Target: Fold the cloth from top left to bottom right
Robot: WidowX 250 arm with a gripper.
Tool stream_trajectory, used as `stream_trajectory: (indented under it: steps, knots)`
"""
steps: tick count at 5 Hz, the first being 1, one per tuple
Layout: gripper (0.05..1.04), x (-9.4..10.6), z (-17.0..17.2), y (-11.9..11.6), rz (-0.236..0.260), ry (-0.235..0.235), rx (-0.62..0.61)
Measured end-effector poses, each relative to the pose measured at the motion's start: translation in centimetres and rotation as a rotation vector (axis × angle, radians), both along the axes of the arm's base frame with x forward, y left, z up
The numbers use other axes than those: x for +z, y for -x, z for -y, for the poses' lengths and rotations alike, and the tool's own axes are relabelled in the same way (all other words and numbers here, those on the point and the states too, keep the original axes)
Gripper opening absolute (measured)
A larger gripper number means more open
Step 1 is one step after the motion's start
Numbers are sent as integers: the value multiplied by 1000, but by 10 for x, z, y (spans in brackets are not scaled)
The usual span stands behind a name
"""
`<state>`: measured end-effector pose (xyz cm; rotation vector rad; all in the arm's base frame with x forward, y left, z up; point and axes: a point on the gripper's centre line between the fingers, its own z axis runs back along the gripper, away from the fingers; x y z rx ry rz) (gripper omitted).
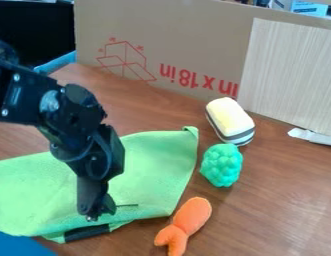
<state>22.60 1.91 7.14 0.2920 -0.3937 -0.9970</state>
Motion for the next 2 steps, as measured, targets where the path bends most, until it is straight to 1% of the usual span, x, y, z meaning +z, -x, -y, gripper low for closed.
stream_trajectory:
  steps: [1, 2]
  knots:
    - [1000, 13, -7, 4, -12, -35, 47]
    - [999, 61, -18, 8, -61, 33, 111]
